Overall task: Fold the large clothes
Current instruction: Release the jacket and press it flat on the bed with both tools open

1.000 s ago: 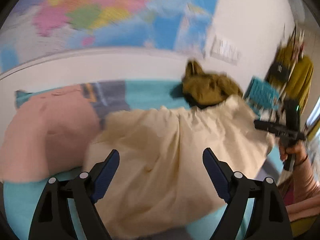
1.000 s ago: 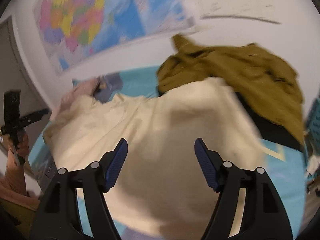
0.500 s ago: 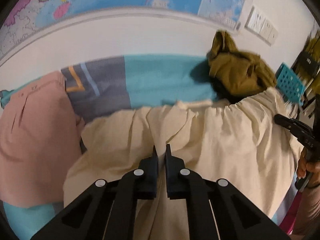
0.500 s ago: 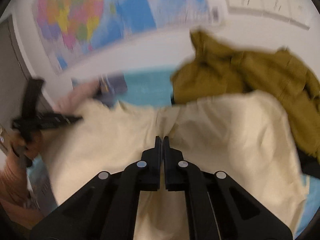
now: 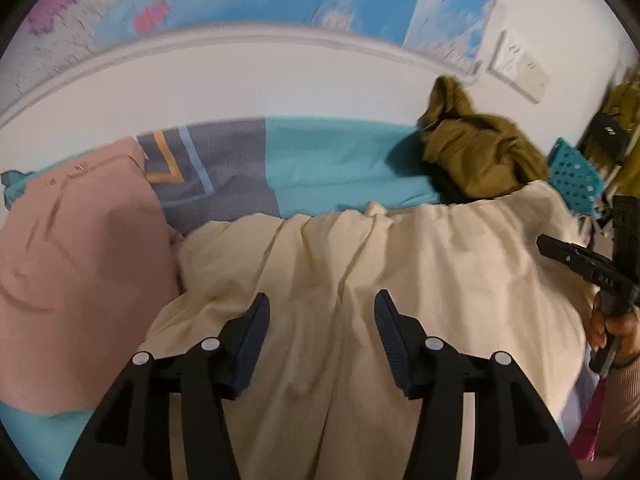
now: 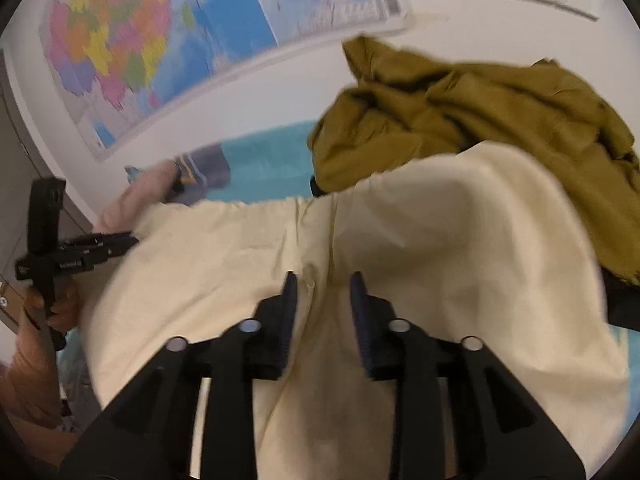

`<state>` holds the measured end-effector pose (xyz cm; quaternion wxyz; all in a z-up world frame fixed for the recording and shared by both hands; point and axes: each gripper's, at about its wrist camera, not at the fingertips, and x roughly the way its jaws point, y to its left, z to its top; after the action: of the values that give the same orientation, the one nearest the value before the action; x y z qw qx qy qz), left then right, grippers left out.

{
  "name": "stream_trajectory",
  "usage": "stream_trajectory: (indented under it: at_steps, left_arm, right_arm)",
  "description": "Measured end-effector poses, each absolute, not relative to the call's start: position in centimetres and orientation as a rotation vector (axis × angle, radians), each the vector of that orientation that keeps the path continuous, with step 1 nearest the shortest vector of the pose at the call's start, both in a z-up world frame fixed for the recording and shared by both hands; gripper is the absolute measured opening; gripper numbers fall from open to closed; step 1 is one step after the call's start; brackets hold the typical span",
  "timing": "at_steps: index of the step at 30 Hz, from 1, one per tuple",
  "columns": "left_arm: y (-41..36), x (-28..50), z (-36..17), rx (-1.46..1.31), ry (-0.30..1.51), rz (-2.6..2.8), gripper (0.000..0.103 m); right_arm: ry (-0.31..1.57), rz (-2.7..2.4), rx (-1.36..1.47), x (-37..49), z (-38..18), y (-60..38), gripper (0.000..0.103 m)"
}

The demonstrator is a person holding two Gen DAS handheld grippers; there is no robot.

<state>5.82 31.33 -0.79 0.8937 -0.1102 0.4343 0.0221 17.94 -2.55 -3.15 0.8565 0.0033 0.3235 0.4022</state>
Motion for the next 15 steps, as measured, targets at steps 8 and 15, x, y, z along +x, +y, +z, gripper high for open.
stream_trajectory:
  at_steps: [8, 15]
  left_arm:
    - [34.6, 0.2, -2.0, -0.291, 0.872, 0.095, 0.051]
    - [36.7, -1.9, -2.4, -0.378, 0.830, 0.118, 0.050]
  right_arm:
    - [0.726, 0.747, 0.061, 19.6, -5.9, -7.3, 0.027]
    - [0.717, 0.716, 0.125, 19.1, -5.8, -8.7, 0.035]
